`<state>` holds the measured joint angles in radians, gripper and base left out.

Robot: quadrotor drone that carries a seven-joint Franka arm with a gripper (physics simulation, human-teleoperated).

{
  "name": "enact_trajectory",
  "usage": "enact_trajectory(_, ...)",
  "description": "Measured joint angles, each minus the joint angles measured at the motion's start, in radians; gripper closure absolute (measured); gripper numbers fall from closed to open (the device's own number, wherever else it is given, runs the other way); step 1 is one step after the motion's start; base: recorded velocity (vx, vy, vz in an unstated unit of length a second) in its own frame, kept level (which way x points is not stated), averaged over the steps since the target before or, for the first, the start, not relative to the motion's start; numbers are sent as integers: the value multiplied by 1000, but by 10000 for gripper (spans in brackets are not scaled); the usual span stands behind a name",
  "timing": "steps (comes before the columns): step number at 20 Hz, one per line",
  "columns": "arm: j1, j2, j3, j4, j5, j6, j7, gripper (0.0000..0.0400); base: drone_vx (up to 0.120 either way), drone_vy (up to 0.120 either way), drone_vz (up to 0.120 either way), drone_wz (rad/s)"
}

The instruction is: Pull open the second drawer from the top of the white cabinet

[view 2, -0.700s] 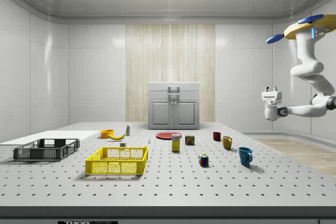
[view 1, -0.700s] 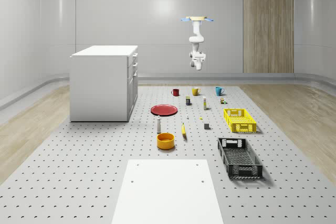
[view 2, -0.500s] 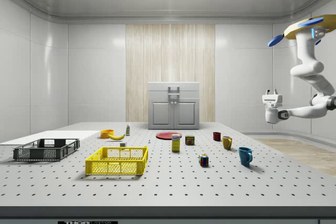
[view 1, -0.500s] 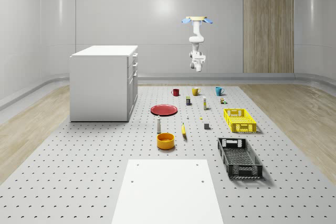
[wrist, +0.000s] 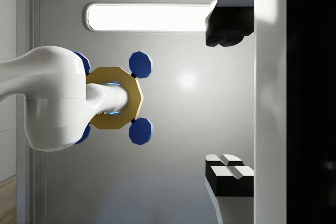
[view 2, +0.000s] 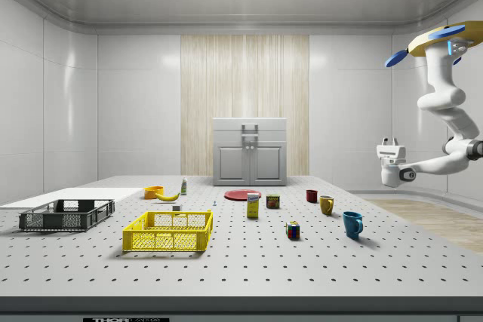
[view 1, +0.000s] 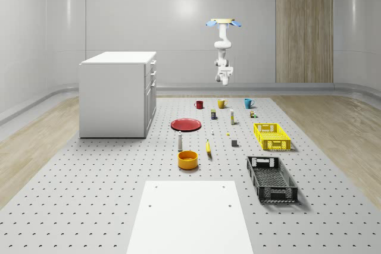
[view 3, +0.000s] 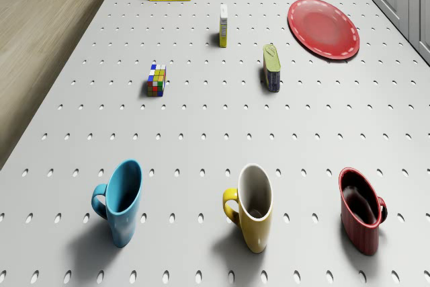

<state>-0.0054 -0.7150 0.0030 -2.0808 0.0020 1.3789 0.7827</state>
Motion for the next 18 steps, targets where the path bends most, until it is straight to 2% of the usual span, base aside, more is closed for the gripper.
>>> enact_trajectory(6, 3, 12, -19, 31, 34, -16, -3, 99, 0, 0, 0, 0)
enact_trajectory(8, 31, 12, -168, 11, 266, -20, -39, 96, 0, -80, 0, 0)
enact_trajectory(12, 101, 0, -416, -106, 649, -24, -103, 93, 40, -120, 0, 0)
enact_trajectory(13, 119, -4, -460, -136, 716, -23, -115, 94, 120, -120, 0, 0)
enact_trajectory(18, 194, -30, -601, -246, 921, -12, -152, 97, 120, -120, 120, 0)
